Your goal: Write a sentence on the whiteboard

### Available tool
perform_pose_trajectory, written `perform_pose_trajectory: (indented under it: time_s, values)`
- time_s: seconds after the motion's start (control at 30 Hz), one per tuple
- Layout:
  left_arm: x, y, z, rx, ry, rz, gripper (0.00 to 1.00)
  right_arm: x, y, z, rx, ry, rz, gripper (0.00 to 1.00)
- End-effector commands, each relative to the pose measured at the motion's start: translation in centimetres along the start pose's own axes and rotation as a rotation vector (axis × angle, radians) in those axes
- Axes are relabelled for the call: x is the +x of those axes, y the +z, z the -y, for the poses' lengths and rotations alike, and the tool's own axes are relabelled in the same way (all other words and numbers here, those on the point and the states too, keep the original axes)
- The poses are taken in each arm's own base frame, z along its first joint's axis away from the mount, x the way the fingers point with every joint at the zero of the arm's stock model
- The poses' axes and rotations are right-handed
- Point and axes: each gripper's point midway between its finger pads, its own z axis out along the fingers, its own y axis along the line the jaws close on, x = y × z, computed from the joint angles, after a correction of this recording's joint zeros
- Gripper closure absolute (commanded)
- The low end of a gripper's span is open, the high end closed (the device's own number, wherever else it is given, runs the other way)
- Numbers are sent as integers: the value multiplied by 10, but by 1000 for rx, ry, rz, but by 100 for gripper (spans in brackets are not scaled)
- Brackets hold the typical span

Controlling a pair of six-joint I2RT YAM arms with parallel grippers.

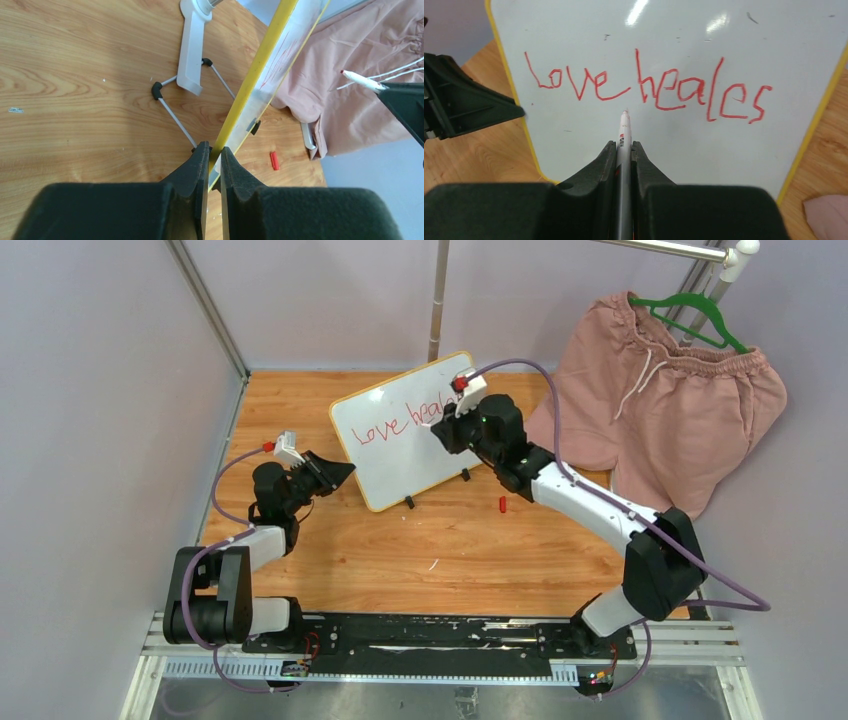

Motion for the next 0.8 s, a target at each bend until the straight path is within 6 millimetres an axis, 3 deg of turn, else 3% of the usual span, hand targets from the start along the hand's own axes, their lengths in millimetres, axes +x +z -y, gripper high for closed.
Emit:
perform_pose_trajectory:
  time_s: [0.0,0.17,0.4,0.63,0.77]
  values:
    - [-4,0,-3,-22,20,24,100,0,5,-31,-71,-83,35,100]
    - [-4,-1,-4,-24,20,24,100,22,15,-53,-97,-129,-1,100]
    - [-5,0,-4,-27,18,29,100,33,24,-70,-107,-171,26,100]
    - [-5,-1,-5,-34,17,28,100,44,32,-70,-100,-165,17,100]
    - [-5,-1,-4,-35,18,31,100,50,31,-57,-36,-183,-19,100]
